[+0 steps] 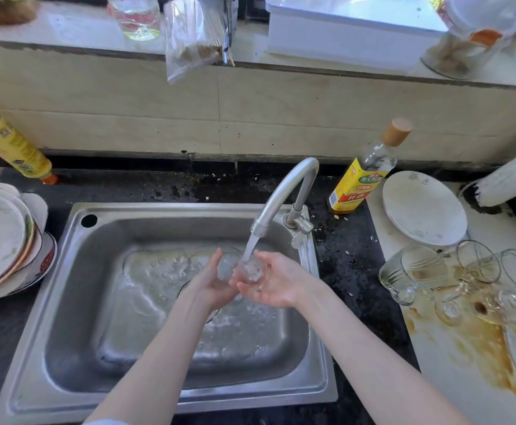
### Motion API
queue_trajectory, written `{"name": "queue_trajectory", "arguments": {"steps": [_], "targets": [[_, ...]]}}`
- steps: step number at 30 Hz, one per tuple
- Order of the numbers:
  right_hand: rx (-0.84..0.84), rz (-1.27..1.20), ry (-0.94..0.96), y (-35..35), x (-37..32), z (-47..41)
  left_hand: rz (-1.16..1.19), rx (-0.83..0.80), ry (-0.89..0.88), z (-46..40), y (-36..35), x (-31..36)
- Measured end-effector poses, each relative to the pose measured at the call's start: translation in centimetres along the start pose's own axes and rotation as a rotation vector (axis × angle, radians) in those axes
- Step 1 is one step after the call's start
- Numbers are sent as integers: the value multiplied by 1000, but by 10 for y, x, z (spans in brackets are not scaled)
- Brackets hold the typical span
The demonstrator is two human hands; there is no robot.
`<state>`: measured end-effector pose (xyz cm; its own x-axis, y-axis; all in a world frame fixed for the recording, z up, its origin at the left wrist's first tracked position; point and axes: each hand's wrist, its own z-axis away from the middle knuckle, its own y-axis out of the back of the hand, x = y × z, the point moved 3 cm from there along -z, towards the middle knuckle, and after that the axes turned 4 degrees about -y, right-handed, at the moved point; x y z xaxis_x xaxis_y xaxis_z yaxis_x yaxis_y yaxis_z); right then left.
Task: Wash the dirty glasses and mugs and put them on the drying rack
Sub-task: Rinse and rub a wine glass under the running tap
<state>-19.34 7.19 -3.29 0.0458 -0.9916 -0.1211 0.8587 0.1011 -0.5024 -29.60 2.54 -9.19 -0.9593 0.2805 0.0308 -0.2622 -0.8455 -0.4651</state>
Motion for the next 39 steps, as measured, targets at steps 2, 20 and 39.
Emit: {"name": "queue_trajectory", "arguments": {"steps": [2, 20, 39], "targets": [[-30, 97, 32, 3, -2, -2, 39, -5, 18, -2, 2, 1], [-121, 533, 361, 8, 8, -2, -81, -77, -151, -11, 15, 7], [325, -121, 74, 68, 40, -50, -1248, -251, -1001, 24, 1, -25]]}}
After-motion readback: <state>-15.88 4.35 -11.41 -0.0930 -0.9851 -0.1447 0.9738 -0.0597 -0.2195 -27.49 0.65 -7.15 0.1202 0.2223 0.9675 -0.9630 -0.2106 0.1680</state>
